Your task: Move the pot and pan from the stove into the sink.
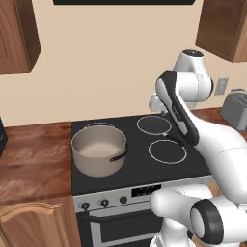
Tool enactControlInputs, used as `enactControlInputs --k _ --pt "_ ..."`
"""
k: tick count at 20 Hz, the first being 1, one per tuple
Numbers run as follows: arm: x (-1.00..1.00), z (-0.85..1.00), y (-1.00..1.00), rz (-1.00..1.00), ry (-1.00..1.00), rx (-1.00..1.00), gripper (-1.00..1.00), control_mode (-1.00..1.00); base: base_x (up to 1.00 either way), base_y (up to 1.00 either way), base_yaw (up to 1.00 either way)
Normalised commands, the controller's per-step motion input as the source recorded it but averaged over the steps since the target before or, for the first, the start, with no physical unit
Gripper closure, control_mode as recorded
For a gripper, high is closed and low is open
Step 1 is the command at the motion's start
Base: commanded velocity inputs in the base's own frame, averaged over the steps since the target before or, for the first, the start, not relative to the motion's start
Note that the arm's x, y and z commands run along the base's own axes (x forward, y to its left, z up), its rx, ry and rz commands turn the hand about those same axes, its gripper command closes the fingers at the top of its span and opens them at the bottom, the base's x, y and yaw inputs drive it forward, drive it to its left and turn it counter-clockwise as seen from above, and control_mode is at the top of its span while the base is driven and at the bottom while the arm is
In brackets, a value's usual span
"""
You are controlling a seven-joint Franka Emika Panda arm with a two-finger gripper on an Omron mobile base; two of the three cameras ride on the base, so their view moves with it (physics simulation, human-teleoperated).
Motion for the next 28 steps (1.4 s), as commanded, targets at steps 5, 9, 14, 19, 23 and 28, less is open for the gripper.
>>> enactControlInputs --k 5,9,14,19,23,28 --pt "-0.05 -0.01 0.09 0.0 0.0 -0.02 -1.0 -1.0 0.0 0.0 0.0" --pt "-0.09 -0.02 0.24 0.0 0.0 -0.03 -1.0 -1.0 0.0 0.0 0.0" --pt "-0.04 -0.03 0.34 0.0 0.0 -0.02 -1.0 -1.0 0.0 0.0 0.0" --pt "0.0 -0.07 0.46 -0.02 0.0 -0.01 -1.0 -1.0 0.0 0.0 0.0" --pt "0.03 -0.08 0.54 -0.06 -0.02 0.0 -1.0 -1.0 0.0 0.0 0.0" --pt "0.01 -0.01 0.15 -0.02 -0.01 0.0 -1.0 -1.0 0.0 0.0 0.0"
